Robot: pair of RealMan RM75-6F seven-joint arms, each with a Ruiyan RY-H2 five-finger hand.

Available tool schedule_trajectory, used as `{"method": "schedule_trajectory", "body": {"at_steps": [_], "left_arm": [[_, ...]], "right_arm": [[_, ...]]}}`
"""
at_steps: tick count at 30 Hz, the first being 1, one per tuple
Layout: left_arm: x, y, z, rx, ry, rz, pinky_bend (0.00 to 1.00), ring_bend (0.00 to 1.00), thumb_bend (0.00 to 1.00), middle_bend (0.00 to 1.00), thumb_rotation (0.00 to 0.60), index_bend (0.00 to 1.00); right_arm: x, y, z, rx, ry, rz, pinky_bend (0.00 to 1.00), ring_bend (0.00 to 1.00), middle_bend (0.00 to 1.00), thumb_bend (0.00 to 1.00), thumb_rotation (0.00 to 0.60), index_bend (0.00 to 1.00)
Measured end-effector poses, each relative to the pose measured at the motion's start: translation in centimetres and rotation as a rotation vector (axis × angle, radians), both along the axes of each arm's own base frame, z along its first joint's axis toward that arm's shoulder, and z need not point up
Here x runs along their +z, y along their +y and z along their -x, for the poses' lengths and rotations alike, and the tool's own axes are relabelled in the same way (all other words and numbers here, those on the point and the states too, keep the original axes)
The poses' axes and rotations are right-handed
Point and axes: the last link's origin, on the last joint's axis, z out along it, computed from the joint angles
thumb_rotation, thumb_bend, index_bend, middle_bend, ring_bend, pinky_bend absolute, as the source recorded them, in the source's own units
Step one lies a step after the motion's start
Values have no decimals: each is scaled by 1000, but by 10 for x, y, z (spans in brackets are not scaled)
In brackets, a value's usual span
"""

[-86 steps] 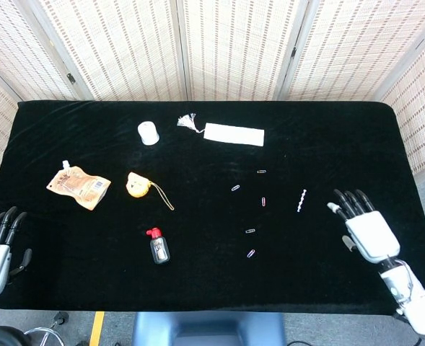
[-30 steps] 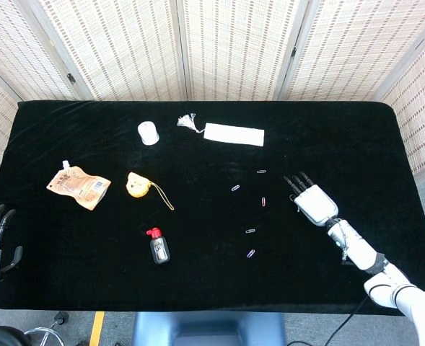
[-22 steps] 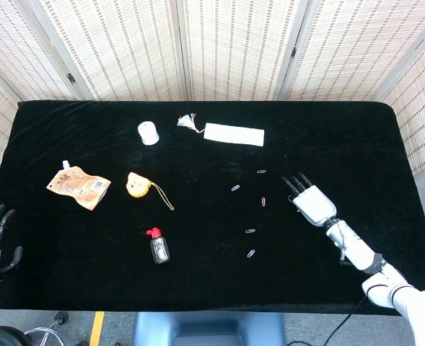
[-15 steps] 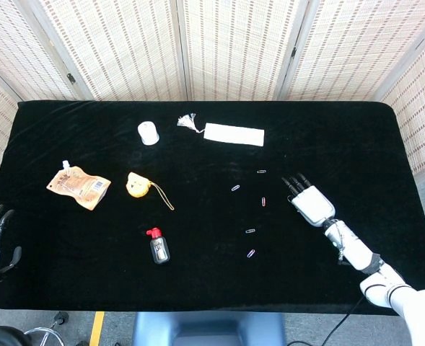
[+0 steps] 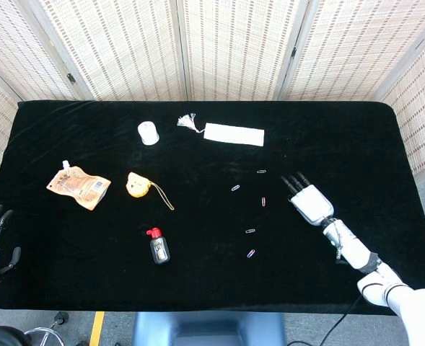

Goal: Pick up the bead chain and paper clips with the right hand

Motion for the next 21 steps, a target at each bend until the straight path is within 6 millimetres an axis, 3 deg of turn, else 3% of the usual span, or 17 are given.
{"method": "schedule_trajectory", "body": {"at_steps": [12, 21], "left_arm": [[0, -1, 0, -9, 0, -2, 0, 0, 522, 0, 600, 0], [0, -2, -1, -13, -1, -2, 0, 0, 522, 0, 600, 0]], "right_arm": [[-1, 0, -3, 27, -16, 16, 0, 45, 108, 444, 600, 837], [2, 0, -8, 67, -24, 39, 0, 63, 128, 445, 600, 860]]}}
